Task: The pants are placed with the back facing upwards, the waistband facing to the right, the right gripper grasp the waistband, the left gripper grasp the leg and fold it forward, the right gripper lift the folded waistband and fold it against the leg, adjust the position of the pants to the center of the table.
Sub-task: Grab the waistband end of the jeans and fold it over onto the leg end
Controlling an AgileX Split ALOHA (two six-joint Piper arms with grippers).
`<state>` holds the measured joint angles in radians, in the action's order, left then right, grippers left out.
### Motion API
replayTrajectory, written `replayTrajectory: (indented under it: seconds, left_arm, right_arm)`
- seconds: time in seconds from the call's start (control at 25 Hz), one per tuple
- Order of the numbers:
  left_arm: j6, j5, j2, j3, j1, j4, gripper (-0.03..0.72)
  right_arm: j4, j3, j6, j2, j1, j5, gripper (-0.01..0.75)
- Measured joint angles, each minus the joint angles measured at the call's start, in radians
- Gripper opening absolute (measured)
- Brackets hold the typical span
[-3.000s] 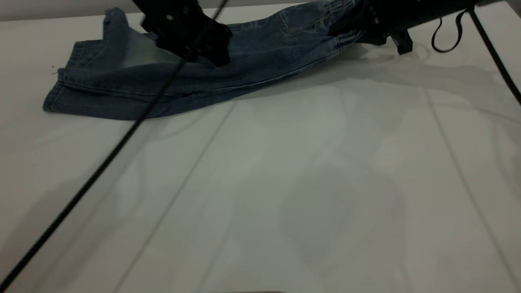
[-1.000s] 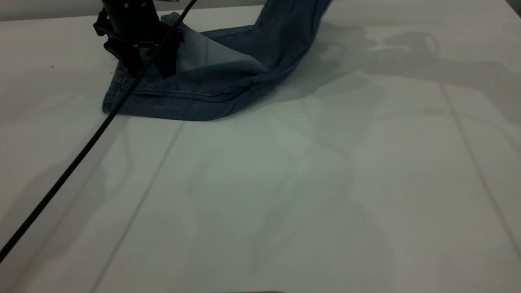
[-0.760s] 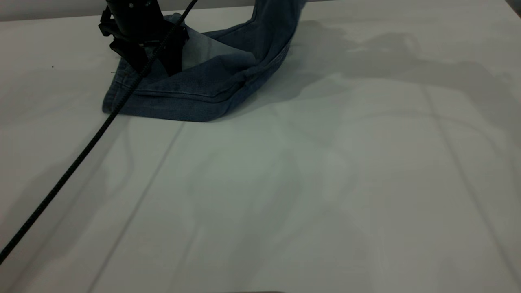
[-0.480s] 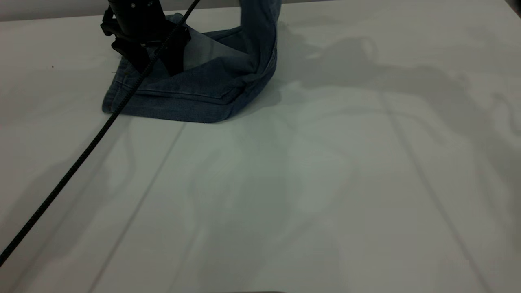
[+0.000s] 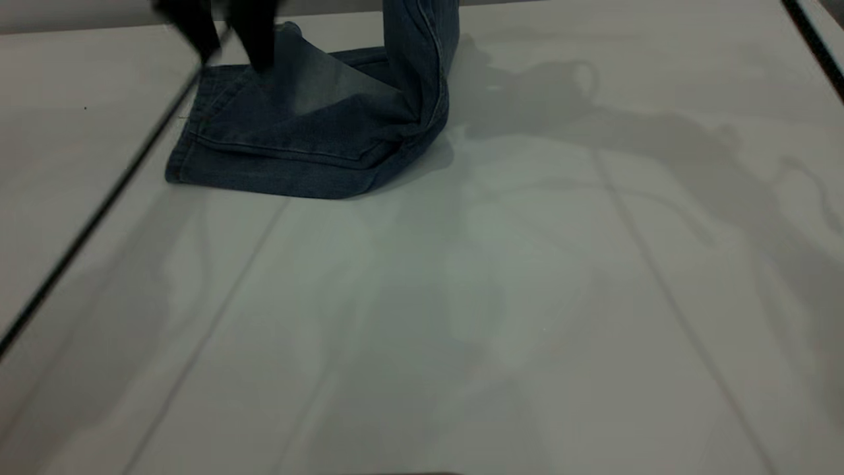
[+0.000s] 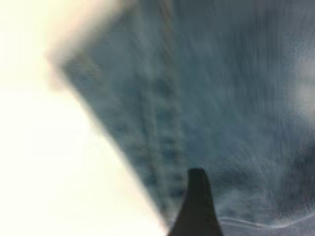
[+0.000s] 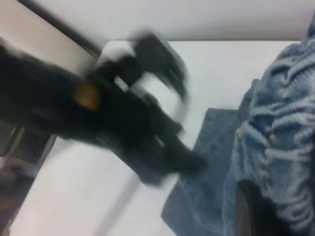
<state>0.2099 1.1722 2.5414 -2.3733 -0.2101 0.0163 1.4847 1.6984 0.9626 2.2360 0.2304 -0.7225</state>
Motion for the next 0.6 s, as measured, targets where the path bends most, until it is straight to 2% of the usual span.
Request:
replayTrajectory:
  seconds: [0.28, 0.6]
  left_arm:
    - [0.002, 0.0, -0.034, -0.22, 0.0, 0.037, 0.535]
    - [-0.015, 0.0, -0.035, -0.284, 0.0, 0.005, 0.535]
  right_arm:
    - [0.075, 0.001, 0.088, 0.111, 0.046, 0.009, 0.067]
    - [0.273, 0.005, 0.292, 0.163, 0.161, 0.07, 0.073]
